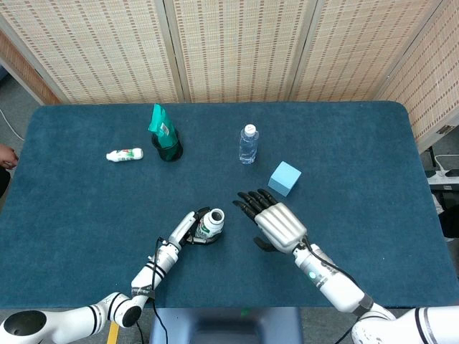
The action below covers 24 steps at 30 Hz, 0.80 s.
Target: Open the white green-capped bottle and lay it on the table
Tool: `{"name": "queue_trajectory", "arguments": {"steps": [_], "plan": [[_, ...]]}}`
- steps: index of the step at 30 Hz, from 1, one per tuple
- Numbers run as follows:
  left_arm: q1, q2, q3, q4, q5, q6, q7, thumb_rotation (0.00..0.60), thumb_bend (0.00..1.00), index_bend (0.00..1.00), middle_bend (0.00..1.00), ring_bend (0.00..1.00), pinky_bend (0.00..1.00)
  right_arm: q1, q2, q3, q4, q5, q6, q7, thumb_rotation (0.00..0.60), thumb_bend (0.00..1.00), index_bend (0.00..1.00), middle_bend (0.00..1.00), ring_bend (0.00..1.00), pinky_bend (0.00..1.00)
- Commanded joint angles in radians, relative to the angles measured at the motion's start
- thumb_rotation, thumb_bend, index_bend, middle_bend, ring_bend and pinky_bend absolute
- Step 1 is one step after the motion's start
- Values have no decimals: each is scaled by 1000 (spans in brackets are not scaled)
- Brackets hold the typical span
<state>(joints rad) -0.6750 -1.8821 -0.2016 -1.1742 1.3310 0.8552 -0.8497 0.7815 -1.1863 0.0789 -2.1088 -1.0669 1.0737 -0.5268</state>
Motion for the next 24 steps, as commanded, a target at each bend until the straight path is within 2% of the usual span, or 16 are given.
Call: {"name": "queue_trajectory", "arguments": {"steps": [1, 6, 9, 11, 13, 15, 16, 17, 20, 22, 24], "plan": [[5, 6, -13, 2, -1, 16, -12, 600, 958, 759, 854, 360, 0, -55, 43, -35, 19, -74, 29, 58, 600, 265, 31, 0, 0, 0], [13, 7, -19, 7, 7, 48, -6, 600, 927, 742, 809, 313, 0, -91, 67, -60, 30, -133, 51, 88, 600, 265, 12, 0, 0, 0], [29, 13, -11, 23, 37, 113, 45, 600, 898, 685, 748, 254, 0, -165, 112, -110, 42, -216, 103, 152, 600, 266, 5, 0, 0, 0], [44, 17, 2, 20, 57, 156, 77, 600, 855, 572, 657, 191, 0, -198, 132, -136, 65, -269, 121, 187, 600, 266, 1, 0, 0, 0], [48, 32, 16, 7, 67, 157, 93, 600, 785, 405, 507, 98, 0, -219, 144, -151, 84, -303, 124, 219, 600, 266, 0, 0, 0, 0], [51, 46, 19, -7, 64, 161, 131, 600, 770, 293, 398, 27, 0, -235, 156, -160, 97, -324, 123, 246, 600, 266, 0, 0, 0, 0], [53, 50, 21, -9, 65, 170, 168, 600, 781, 272, 375, 8, 0, -243, 161, -164, 103, -332, 125, 254, 600, 265, 0, 0, 0, 0], [55, 53, 25, -6, 73, 188, 220, 600, 791, 272, 374, 5, 0, -252, 166, -167, 108, -340, 128, 261, 600, 266, 0, 0, 0, 0], [71, 35, 47, 54, 129, 313, 490, 600, 798, 275, 369, 7, 0, -282, 176, -179, 125, -371, 145, 290, 600, 266, 0, 0, 0, 0], [78, 1, 65, 141, 178, 402, 711, 600, 769, 232, 319, 3, 0, -299, 178, -185, 137, -391, 151, 307, 600, 266, 0, 0, 0, 0], [84, -17, 87, 194, 197, 426, 856, 600, 712, 119, 205, 0, 0, -312, 178, -189, 146, -407, 153, 312, 600, 266, 0, 0, 0, 0]]}}
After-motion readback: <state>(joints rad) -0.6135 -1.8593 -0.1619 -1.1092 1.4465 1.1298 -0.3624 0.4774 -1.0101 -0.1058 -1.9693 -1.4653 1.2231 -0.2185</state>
